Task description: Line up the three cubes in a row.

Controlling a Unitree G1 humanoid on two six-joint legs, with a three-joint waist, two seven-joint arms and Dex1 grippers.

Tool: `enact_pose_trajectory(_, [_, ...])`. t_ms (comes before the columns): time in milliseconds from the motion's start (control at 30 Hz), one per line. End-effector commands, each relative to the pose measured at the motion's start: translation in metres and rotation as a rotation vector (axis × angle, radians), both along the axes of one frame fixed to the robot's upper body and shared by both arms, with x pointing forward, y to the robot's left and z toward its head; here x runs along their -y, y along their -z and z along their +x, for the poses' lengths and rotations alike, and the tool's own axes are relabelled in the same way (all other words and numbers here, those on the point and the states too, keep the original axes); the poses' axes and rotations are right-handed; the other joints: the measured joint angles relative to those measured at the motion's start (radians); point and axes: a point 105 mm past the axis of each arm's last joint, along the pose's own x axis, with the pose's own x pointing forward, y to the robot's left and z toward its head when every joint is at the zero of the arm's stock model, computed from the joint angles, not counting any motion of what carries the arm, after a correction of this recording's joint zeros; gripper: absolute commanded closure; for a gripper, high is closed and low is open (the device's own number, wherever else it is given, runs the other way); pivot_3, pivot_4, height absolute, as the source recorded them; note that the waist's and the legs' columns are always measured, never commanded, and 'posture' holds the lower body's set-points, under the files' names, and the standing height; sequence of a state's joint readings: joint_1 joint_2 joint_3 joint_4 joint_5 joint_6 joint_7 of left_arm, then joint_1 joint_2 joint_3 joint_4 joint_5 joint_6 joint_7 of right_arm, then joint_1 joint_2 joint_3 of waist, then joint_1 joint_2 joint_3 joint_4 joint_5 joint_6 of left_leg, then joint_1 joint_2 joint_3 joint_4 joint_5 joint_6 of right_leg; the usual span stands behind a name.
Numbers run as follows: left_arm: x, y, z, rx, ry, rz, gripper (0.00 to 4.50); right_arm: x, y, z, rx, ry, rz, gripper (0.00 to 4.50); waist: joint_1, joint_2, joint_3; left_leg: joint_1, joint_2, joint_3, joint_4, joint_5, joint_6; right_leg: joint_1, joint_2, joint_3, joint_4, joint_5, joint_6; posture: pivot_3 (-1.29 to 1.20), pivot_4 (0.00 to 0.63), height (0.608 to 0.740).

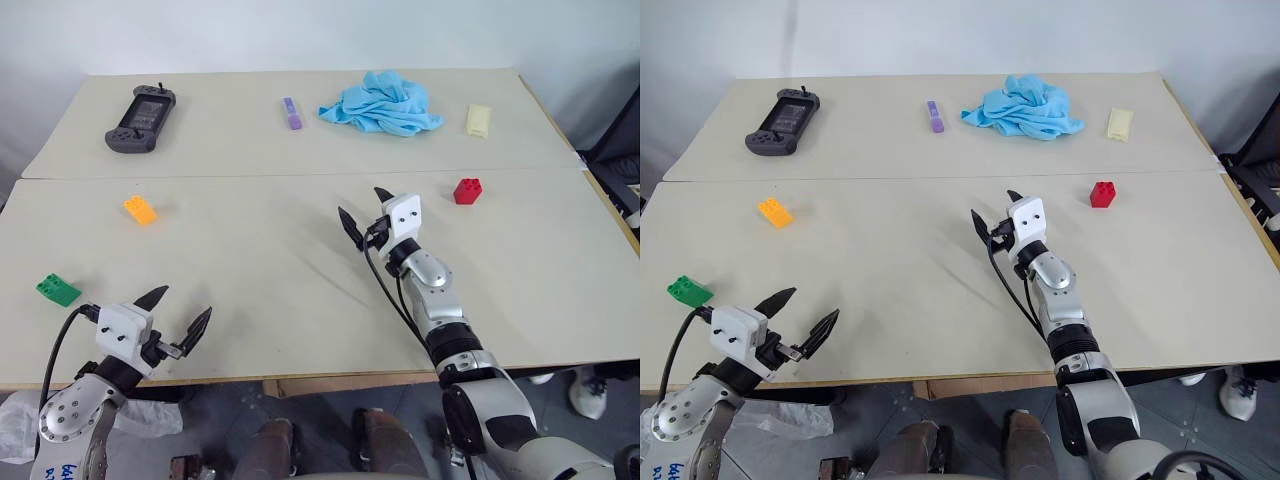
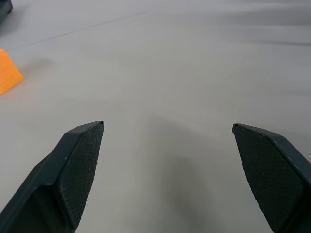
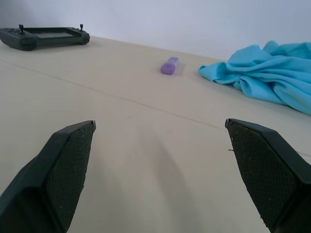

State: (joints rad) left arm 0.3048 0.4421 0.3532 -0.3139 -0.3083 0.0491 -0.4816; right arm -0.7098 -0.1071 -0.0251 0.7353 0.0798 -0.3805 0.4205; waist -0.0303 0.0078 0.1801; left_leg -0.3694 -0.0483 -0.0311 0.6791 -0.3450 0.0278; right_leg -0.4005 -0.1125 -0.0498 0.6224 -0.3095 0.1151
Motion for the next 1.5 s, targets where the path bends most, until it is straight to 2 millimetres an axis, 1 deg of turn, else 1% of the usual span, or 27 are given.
enact_pose_trajectory(33, [0.001, -0.016, -0.003, 0.064, -0.003, 0.005, 0.01, 0.0, -0.016, 0.002, 0.05, 0.0, 0.013, 0.0, 0.0, 0.0, 0.0, 0.0, 0.0, 0.0, 0.0, 0.0, 0.0, 0.0, 0.0, 0.0, 0.0, 0.0, 0.0, 0.0, 0.15, 0.74])
enact_pose_trajectory(167, [0.005, -0.023, -0.008, 0.079, 0.06, -0.039, 0.01, 0.001, -0.022, -0.001, 0.07, -0.008, 0.03, 0.0, 0.0, 0.0, 0.0, 0.0, 0.0, 0.0, 0.0, 0.0, 0.0, 0.0, 0.0, 0.0, 0.0, 0.0, 0.0, 0.0, 0.15, 0.74])
enact_pose_trajectory(200, [0.007, -0.024, -0.007, 0.086, 0.084, -0.043, 0.01, 0.003, -0.025, -0.004, 0.063, -0.03, 0.068, 0.0, 0.001, 0.0, 0.0, 0.0, 0.0, 0.0, 0.0, 0.0, 0.0, 0.0, 0.0, 0.0, 0.0, 0.0, 0.0, 0.0, 0.15, 0.74])
enact_pose_trajectory(233, [0.011, -0.026, -0.005, 0.085, 0.111, -0.059, 0.01, 0.007, -0.028, -0.008, 0.065, -0.038, 0.103, 0.0, 0.004, 0.0, 0.0, 0.0, 0.0, 0.0, 0.0, 0.0, 0.0, 0.0, 0.0, 0.0, 0.0, 0.0, 0.0, 0.0, 0.15, 0.74])
enact_pose_trajectory(300, [0.018, -0.033, 0.001, 0.095, 0.161, -0.071, 0.01, 0.02, -0.032, -0.013, 0.084, -0.013, 0.107, 0.0, 0.007, 0.0, 0.0, -0.001, 0.0, -0.001, 0.0, 0.0, 0.0, 0.0, 0.0, 0.0, 0.0, 0.0, 0.0, 0.0, 0.15, 0.74])
enact_pose_trajectory(467, [0.056, -0.047, 0.025, 0.12, 0.37, -0.035, 0.01, 0.076, -0.037, -0.039, 0.102, 0.105, 0.051, 0.0, 0.028, 0.001, 0.001, -0.001, -0.002, -0.002, 0.001, 0.0, 0.0, 0.001, -0.001, 0.0, 0.0, 0.0, 0.0, 0.0, 0.15, 0.74])
enact_pose_trajectory(567, [0.077, -0.054, 0.047, 0.143, 0.46, -0.019, 0.01, 0.123, -0.034, -0.055, 0.074, 0.282, 0.028, 0.0, 0.032, 0.001, 0.001, -0.001, -0.002, -0.002, 0.001, 0.0, 0.0, 0.001, -0.001, -0.001, 0.0, 0.0, 0.0, 0.0, 0.15, 0.74])
enact_pose_trajectory(633, [0.088, -0.055, 0.058, 0.147, 0.518, 0.0, 0.01, 0.149, -0.027, -0.065, 0.04, 0.39, 0.024, 0.0, 0.029, 0.001, 0.001, -0.001, -0.002, -0.002, 0.001, 0.0, 0.0, 0.001, 0.0, -0.001, 0.0, 0.0, 0.0, 0.0, 0.15, 0.74])
enact_pose_trajectory(700, [0.094, -0.057, 0.063, 0.152, 0.554, 0.002, 0.01, 0.163, -0.02, -0.072, 0.012, 0.452, 0.008, 0.0, 0.022, 0.001, 0.001, -0.001, -0.002, -0.001, 0.0, 0.0, 0.0, 0.001, 0.0, 0.0, 0.0, 0.0, 0.0, 0.0, 0.15, 0.74])
enact_pose_trajectory(800, [0.107, -0.067, 0.075, 0.174, 0.625, -0.018, 0.01, 0.187, -0.001, -0.084, -0.061, 0.542, -0.016, 0.0, 0.021, 0.001, 0.001, 0.0, -0.001, 0.002, -0.002, 0.0, 0.0, -0.001, 0.002, 0.001, 0.0, 0.0, 0.0, 0.0, 0.15, 0.74])
enact_pose_trajectory(867, [0.117, -0.072, 0.075, 0.18, 0.69, -0.022, 0.01, 0.187, -0.005, -0.081, -0.053, 0.54, -0.028, 0.0, 0.022, 0.001, 0.001, 0.0, 0.0, 0.002, -0.001, 0.001, -0.001, -0.001, 0.002, 0.001, 0.0, 0.0, 0.0, 0.0, 0.15, 0.74])
enact_pose_trajectory(933, [0.122, -0.075, 0.071, 0.181, 0.747, -0.022, 0.01, 0.19, -0.016, -0.067, -0.09, 0.556, 0.013, 0.0, 0.015, 0.001, 0.001, 0.0, 0.0, 0.006, -0.001, 0.001, -0.001, -0.003, 0.003, 0.001, 0.001, 0.0, 0.001, 0.0, 0.15, 0.74])
enact_pose_trajectory(1000, [0.123, -0.079, 0.068, 0.2, 0.77, -0.016, 0.01, 0.191, -0.031, -0.051, -0.126, 0.549, 0.059, 0.0, 0.005, 0.002, 0.001, 0.0, 0.001, 0.01, 0.0, 0.001, 0.0, -0.004, 0.003, 0.002, 0.003, 0.001, 0.002, 0.0, 0.15, 0.74])
enact_pose_trajectory(1033, [0.123, -0.081, 0.068, 0.209, 0.772, -0.018, 0.01, 0.191, -0.034, -0.046, -0.143, 0.546, 0.067, 0.0, 0.004, 0.002, 0.001, 0.0, 0.001, 0.01, 0.0, 0.001, 0.0, -0.005, 0.002, 0.002, 0.004, 0.001, 0.002, 0.0, 0.15, 0.74])
enact_pose_trajectory(1133, [0.122, -0.084, 0.069, 0.221, 0.757, -0.012, 0.01, 0.187, -0.043, -0.015, -0.234, 0.51, -0.009, 0.0, 0.005, 0.002, 0.001, -0.001, 0.002, 0.009, 0.0, 0.002, 0.0, -0.006, 0.002, 0.004, 0.004, 0.001, 0.002, 0.0, 0.15, 0.74])
enact_pose_trajectory(1233, [0.122, -0.081, 0.068, 0.217, 0.752, -0.006, 0.01, 0.185, -0.042, 0.009, -0.316, 0.5, -0.021, 0.0, 0.004, 0.002, 0.001, -0.002, 0.001, 0.009, 0.001, 0.001, 0.0, -0.006, 0.002, 0.007, 0.003, 0.001, 0.002, 0.0, 0.15, 0.74])
enact_pose_trajectory(1300, [0.122, -0.077, 0.067, 0.208, 0.739, -0.006, 0.01, 0.183, -0.035, 0.024, -0.381, 0.504, -0.056, 0.0, 0.006, 0.002, 0.001, -0.002, 0.001, 0.009, 0.0, 0.002, 0.0, -0.007, 0.002, 0.007, 0.003, 0.001, 0.002, 0.0, 0.15, 0.74])
enact_pose_trajectory(1467, [0.121, -0.071, 0.065, 0.196, 0.719, -0.003, 0.01, 0.178, -0.034, 0.041, -0.418, 0.506, -0.074, 0.0, 0.006, 0.002, 0.001, -0.004, 0.0, 0.009, 0.0, 0.002, 0.001, -0.008, 0.001, 0.006, 0.003, 0.001, 0.002, 0.0, 0.15, 0.74])
enact_pose_trajectory(1500, [0.121, -0.071, 0.064, 0.197, 0.711, -0.006, 0.01, 0.179, -0.034, 0.044, -0.419, 0.544, -0.072, 0.0, 0.004, 0.002, 0.001, -0.005, 0.0, 0.009, 0.0, 0.002, 0.001, -0.009, 0.001, 0.006, 0.003, 0.001, 0.002, 0.0, 0.15, 0.74])
